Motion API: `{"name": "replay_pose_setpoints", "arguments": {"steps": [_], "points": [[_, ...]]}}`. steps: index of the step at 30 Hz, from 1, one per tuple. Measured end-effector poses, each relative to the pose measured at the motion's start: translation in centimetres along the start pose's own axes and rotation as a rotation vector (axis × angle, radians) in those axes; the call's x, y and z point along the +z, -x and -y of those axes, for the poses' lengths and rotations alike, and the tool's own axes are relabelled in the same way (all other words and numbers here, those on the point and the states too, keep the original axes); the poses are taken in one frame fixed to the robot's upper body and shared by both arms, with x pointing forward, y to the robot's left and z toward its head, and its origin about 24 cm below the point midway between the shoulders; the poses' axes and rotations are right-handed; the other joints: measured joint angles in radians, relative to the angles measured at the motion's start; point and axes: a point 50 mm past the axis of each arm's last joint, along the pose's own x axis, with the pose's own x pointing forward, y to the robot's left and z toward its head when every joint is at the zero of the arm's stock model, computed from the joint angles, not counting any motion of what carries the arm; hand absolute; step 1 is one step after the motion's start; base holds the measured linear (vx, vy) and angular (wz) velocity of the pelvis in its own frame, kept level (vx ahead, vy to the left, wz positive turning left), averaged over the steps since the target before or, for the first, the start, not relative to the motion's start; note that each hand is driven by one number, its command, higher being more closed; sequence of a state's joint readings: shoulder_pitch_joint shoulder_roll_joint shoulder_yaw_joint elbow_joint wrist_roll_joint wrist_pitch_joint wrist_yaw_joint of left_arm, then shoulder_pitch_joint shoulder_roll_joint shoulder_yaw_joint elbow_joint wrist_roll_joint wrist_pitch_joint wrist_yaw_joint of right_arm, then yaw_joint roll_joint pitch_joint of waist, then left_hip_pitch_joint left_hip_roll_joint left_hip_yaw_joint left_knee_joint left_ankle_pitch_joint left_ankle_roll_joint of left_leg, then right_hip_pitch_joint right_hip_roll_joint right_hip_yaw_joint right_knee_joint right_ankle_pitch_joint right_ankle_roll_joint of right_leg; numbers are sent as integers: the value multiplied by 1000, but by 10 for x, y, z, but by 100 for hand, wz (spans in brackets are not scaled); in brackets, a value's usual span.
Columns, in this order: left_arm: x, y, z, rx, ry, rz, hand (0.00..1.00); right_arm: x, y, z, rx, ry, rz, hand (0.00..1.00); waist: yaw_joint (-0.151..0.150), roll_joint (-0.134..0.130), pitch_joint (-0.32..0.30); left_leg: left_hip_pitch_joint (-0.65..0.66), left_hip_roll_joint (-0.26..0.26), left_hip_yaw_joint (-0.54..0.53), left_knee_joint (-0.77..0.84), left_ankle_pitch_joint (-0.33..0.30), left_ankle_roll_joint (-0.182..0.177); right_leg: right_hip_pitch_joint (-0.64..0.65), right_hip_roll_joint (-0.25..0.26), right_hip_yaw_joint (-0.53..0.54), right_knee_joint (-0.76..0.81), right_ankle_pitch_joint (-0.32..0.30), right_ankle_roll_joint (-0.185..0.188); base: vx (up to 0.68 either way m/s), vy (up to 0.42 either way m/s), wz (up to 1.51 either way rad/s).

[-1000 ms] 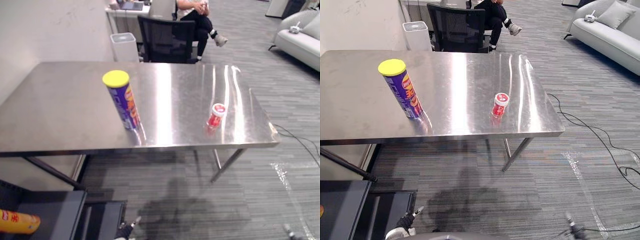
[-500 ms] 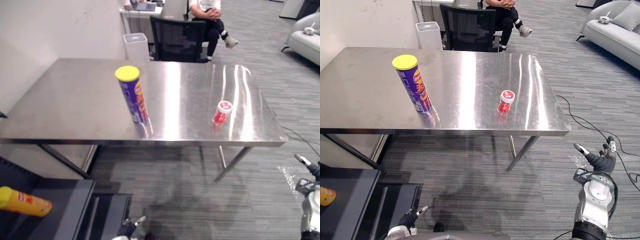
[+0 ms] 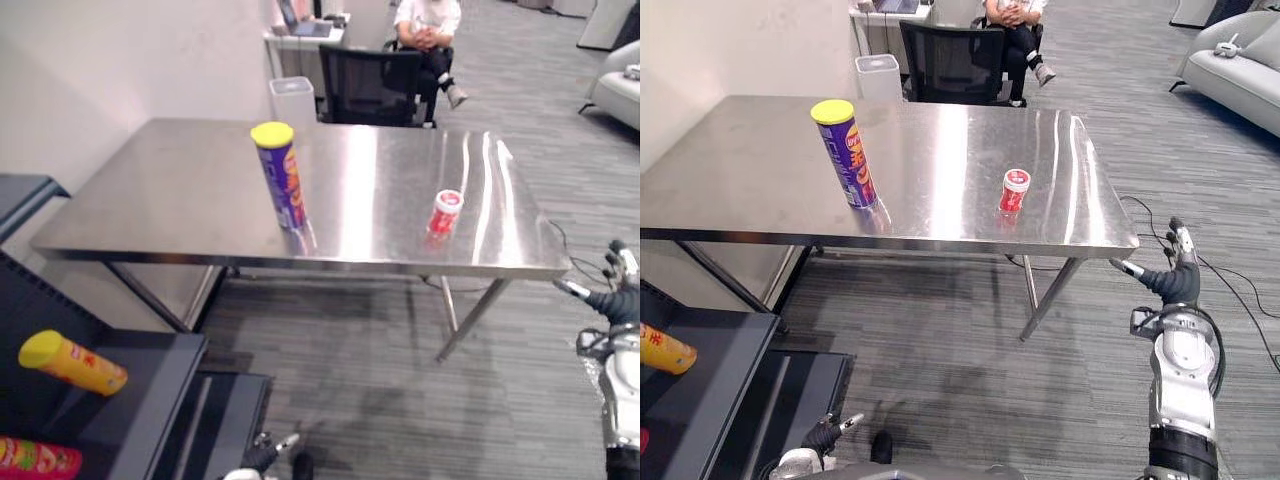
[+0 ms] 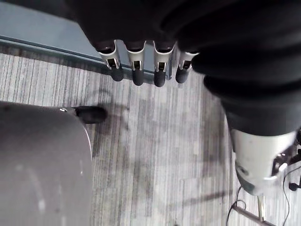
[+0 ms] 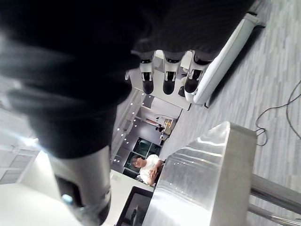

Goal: Put the gum and the chips on the shelf.

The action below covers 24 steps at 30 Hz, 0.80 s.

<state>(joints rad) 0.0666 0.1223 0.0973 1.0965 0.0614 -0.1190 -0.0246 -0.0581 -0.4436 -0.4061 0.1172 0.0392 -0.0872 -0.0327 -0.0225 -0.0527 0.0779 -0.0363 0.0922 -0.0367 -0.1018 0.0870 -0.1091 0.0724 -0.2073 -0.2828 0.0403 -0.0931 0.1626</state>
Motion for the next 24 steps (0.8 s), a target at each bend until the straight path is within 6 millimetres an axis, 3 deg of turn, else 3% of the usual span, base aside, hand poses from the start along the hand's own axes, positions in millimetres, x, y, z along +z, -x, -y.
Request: {"name": "replay_pose_setpoints", "arguments": {"steps": [13,24], "points": [[11,-1,-4,-21,-66,45,0,19,-62,-15,21,-28,4,0,4,-18,7,-41,-4,-4,6,17,2,-31,4,15,-6,38,-13,23,-2,1],[20,-3,-4,-15,-62,71,0,35,-82,-34,50,-93,21,0,5,-22,59,-48,-2,1,-1,16,-1,-37,8,29,-27,41,-24,-47,0,-2]]}}
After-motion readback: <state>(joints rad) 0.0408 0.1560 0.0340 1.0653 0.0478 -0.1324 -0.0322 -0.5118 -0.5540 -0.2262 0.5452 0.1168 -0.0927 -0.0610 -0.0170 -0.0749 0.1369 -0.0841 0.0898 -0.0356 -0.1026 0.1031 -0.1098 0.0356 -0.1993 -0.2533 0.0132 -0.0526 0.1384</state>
